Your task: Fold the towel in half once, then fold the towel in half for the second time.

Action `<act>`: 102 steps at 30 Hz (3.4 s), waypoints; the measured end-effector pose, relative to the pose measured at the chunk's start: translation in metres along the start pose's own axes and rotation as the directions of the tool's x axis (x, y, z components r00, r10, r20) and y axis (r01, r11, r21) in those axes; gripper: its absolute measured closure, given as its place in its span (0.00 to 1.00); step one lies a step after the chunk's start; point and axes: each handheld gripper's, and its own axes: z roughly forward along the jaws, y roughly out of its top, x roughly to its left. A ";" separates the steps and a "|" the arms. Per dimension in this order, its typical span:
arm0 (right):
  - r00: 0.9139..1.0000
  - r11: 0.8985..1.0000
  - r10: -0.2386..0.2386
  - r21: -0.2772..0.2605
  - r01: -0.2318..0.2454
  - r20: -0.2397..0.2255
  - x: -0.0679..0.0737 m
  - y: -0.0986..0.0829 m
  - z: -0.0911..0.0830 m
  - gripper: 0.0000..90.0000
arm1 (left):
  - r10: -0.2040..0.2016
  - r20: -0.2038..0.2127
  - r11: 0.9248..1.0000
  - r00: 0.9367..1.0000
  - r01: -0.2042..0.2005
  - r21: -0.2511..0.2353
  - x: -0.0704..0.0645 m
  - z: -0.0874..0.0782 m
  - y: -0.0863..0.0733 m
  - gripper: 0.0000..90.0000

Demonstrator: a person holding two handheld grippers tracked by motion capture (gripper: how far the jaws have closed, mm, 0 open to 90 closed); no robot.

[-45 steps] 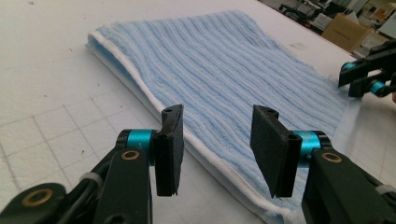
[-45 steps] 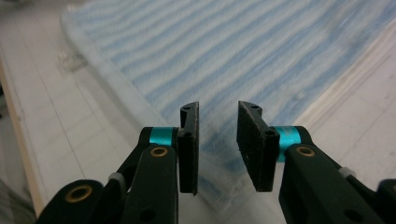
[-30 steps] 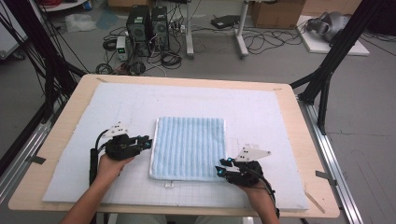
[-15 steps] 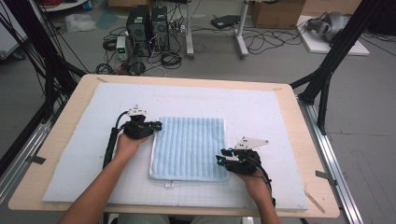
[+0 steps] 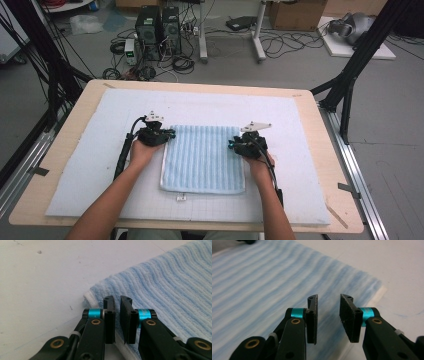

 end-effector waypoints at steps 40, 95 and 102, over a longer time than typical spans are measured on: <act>0.994 0.975 0.018 -0.222 0.006 0.104 0.007 -0.039 -0.095 0.13 | 0.022 0.177 0.947 0.984 0.036 -0.318 -0.005 -0.089 -0.018 0.20; 0.999 0.978 0.007 -0.208 0.004 0.048 0.008 -0.041 -0.089 0.13 | 0.012 0.030 0.997 0.999 -0.009 -0.071 0.017 -0.022 0.017 0.32; 0.999 0.979 0.022 -0.205 -0.012 0.048 0.006 -0.043 -0.088 0.13 | 0.028 -0.016 0.998 0.999 -0.029 -0.060 0.021 -0.004 0.013 0.42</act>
